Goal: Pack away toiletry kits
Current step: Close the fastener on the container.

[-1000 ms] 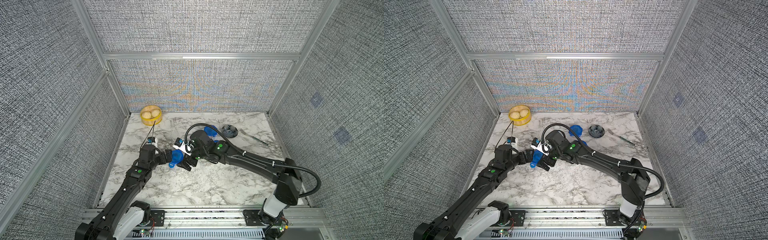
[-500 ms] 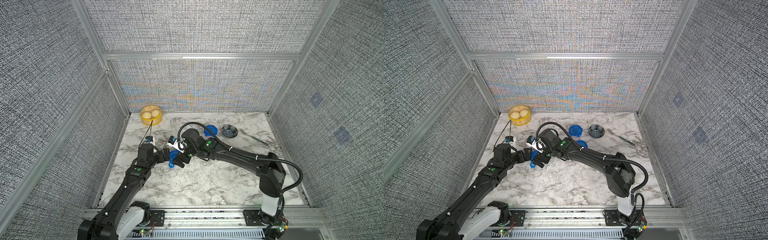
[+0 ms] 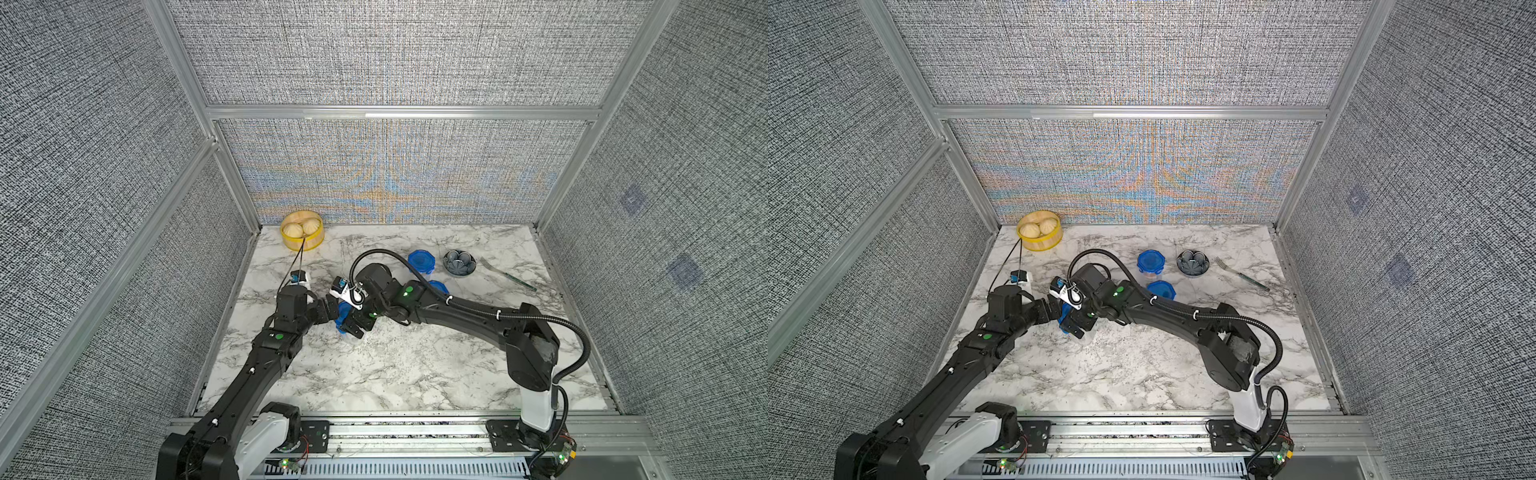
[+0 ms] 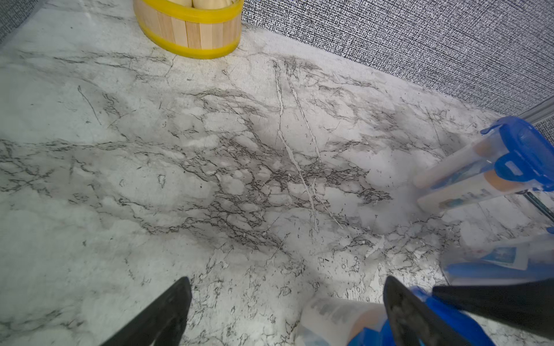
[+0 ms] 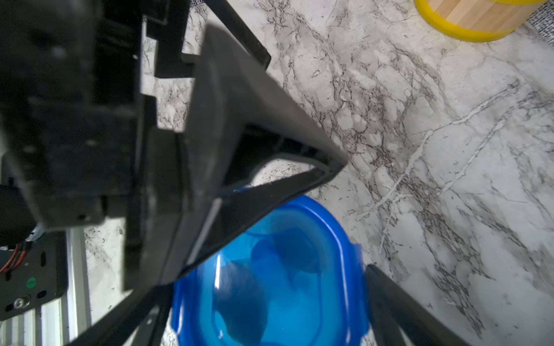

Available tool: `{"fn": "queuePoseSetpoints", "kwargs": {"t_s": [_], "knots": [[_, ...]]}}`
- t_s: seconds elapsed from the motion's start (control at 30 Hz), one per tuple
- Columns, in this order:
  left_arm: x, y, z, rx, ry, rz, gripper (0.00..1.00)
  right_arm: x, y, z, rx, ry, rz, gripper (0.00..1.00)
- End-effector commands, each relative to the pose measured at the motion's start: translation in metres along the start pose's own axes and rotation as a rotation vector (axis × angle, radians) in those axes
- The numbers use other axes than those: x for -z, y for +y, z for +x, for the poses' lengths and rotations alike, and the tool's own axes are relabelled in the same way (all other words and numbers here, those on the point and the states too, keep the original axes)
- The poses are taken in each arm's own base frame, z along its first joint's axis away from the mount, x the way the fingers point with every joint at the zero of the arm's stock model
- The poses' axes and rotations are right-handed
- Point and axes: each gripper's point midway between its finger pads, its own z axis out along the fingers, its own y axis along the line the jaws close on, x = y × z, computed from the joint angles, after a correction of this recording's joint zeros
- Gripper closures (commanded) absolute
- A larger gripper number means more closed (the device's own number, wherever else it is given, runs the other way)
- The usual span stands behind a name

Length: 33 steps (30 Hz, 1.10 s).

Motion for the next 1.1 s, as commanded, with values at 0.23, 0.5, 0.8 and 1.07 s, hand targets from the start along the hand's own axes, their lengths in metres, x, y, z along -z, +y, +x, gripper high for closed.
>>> {"fn": "queuePoseSetpoints", "kwargs": {"t_s": [0.23, 0.5, 0.8, 1.07], "knots": [[0.002, -0.002, -0.011, -0.011, -0.037, 0.010, 0.01, -0.005, -0.001, 0.029, -0.027, 0.109, 0.012, 0.18], [0.003, -0.004, -0.020, -0.019, -0.063, 0.012, 0.02, 0.014, -0.003, 0.007, -0.050, 0.013, 0.028, 0.01], [0.005, 0.008, -0.061, -0.069, -0.170, -0.113, 0.01, 0.098, -0.020, -0.029, -0.080, -0.173, 0.120, 0.01], [-0.012, 0.073, -0.062, -0.135, -0.239, -0.435, 0.01, 0.224, -0.214, 0.087, -0.585, -0.375, 0.644, 0.01]]}}
